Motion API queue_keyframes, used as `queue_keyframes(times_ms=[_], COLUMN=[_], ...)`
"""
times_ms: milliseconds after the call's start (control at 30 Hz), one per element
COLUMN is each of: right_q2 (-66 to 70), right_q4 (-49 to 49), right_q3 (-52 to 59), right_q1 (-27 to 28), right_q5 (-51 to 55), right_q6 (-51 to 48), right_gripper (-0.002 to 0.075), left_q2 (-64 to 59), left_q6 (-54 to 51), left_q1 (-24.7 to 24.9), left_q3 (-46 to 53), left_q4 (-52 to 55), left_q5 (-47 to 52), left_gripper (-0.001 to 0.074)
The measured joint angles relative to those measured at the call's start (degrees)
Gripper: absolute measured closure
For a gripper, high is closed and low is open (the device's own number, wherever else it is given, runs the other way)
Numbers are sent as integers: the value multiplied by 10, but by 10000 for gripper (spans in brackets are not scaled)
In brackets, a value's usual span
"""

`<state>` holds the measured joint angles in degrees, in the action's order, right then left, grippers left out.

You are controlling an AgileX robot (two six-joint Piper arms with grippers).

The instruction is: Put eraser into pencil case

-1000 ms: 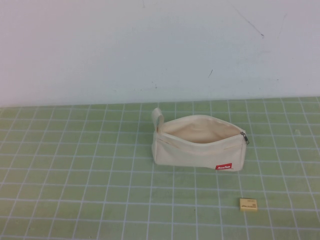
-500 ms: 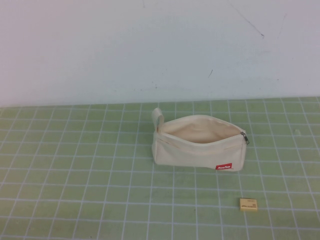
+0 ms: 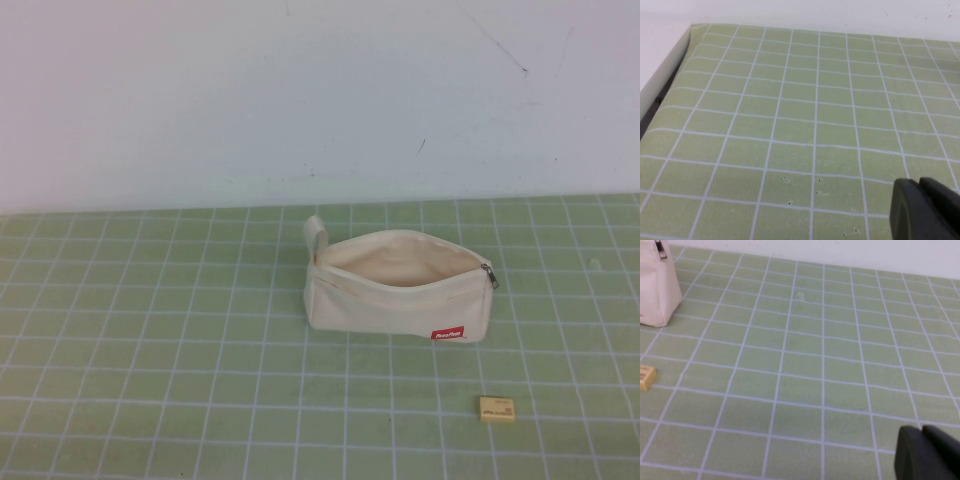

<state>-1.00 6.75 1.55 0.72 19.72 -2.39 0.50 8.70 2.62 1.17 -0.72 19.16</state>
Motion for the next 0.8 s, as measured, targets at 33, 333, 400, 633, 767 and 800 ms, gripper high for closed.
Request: queue_keyframes(times_ms=[33,333,400,633,767,800], right_q2=[0,0,0,0,0,0], right_q4=[0,0,0,0,-71,-98], right_q3=[0,1,1,1,1,1], right_q1=[0,0,0,0,0,0], right_q5=[0,-58,-131,-322,-381,-389], right_q6=[0,0,0,-5,-5,-5], right_gripper=[727,727,727,727,727,727], left_q2=[0,0,0,0,0,0], left_q6=[0,0,0,0,0,0], left_q1=[0,0,0,0,0,0], left_q3=[0,0,0,0,0,0], left_q4=[0,0,0,0,0,0], left_q5=[0,0,0,0,0,0], left_gripper=[736,736,736,736,736,736])
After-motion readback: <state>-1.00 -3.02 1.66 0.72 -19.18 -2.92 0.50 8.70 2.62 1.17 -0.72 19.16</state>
